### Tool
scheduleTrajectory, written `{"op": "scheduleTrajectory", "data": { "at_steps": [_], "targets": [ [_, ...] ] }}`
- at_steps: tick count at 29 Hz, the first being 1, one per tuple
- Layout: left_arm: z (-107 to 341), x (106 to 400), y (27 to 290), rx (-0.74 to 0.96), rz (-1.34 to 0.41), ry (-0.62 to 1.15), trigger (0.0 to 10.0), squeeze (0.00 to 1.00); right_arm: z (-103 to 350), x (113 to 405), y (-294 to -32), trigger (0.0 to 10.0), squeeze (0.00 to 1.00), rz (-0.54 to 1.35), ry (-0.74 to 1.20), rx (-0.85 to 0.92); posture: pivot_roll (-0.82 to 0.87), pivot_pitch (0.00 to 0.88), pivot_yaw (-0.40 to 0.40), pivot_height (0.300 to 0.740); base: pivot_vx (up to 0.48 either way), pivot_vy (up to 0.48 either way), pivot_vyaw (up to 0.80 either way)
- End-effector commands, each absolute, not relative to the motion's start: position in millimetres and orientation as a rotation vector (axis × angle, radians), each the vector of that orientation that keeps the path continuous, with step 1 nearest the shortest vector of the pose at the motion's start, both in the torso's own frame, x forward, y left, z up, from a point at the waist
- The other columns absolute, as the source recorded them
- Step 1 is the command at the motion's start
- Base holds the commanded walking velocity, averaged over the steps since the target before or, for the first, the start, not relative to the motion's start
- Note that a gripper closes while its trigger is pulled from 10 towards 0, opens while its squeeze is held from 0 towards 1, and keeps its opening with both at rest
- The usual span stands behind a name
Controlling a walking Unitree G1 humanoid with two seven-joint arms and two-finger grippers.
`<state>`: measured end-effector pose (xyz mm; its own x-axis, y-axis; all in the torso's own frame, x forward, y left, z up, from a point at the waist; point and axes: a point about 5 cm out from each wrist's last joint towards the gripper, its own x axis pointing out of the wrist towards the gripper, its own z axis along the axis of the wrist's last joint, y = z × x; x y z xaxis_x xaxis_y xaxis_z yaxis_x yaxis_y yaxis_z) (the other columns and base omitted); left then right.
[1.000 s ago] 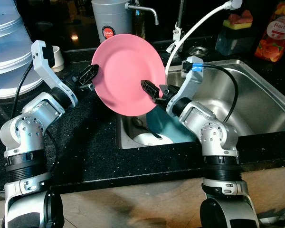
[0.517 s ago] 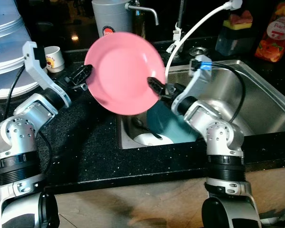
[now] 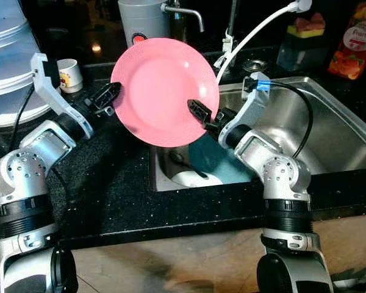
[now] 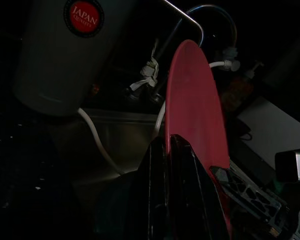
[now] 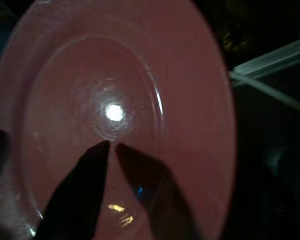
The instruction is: Kitchen organization
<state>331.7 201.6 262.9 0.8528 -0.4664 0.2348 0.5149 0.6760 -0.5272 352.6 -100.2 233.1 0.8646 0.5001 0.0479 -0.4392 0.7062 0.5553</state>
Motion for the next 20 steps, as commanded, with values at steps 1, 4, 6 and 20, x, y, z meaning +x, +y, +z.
{"op": "scheduleTrajectory", "data": {
  "at_steps": [1, 4, 6, 20],
  "targets": [
    [264.8, 329.6, 200.0, -0.614, -0.560, -0.084, 0.0, 0.00, 242.0, 350.5, -97.3, 0.0, 0.00, 0.566, 0.086, 0.635, 0.02, 0.018, 0.059, 0.740, 0.000, 0.000, 0.00],
    [263.9, 329.7, 200.8, -0.601, -0.553, -0.079, 0.0, 0.00, 245.1, 350.1, -98.9, 0.0, 0.00, 0.578, 0.073, 0.674, 0.02, 0.018, 0.059, 0.740, 0.000, 0.000, 0.00],
    [263.6, 329.9, 201.8, -0.597, -0.545, -0.079, 0.0, 0.00, 245.6, 350.2, -99.3, 0.0, 0.00, 0.578, 0.070, 0.678, 0.02, 0.018, 0.059, 0.740, 0.000, 0.000, 0.00],
    [256.1, 335.1, 212.0, -0.516, -0.433, -0.044, 10.0, 1.00, 250.7, 350.3, -102.7, 0.0, 0.00, 0.581, 0.041, 0.730, 0.02, 0.018, 0.059, 0.740, 0.000, 0.000, 0.00]
  ]
}}
